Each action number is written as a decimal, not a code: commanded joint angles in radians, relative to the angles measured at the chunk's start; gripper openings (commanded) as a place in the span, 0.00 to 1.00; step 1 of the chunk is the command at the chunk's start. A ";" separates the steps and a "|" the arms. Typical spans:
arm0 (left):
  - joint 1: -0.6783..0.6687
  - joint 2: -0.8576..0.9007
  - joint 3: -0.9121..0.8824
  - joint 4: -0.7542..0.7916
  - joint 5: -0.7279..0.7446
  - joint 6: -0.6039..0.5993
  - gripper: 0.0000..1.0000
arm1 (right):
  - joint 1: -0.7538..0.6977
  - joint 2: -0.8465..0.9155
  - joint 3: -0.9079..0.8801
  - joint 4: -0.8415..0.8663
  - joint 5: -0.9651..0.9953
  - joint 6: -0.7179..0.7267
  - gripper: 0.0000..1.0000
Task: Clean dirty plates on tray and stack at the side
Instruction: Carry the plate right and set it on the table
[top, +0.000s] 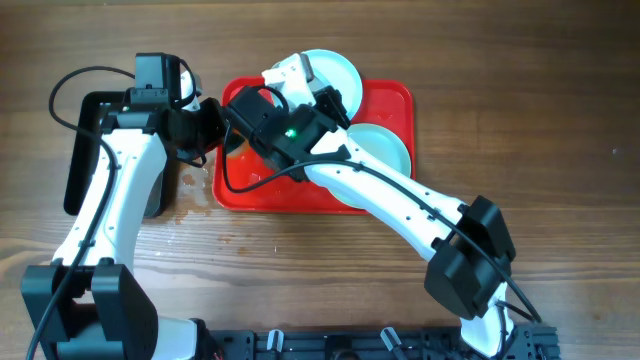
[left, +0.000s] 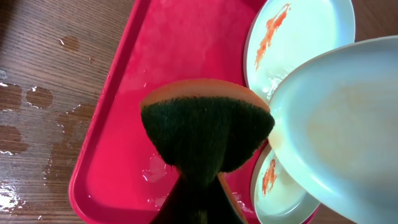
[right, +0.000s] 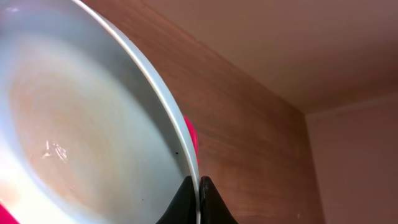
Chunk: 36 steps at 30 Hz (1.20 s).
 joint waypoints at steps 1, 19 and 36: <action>-0.002 0.003 0.008 0.003 0.000 0.012 0.04 | 0.003 -0.026 0.024 0.002 0.046 0.026 0.04; -0.002 0.003 0.008 0.003 -0.045 0.012 0.04 | -0.148 -0.030 0.022 -0.009 -0.634 0.135 0.04; -0.002 0.004 0.008 0.003 -0.071 0.015 0.04 | -1.089 -0.030 -0.009 -0.118 -1.511 -0.110 0.04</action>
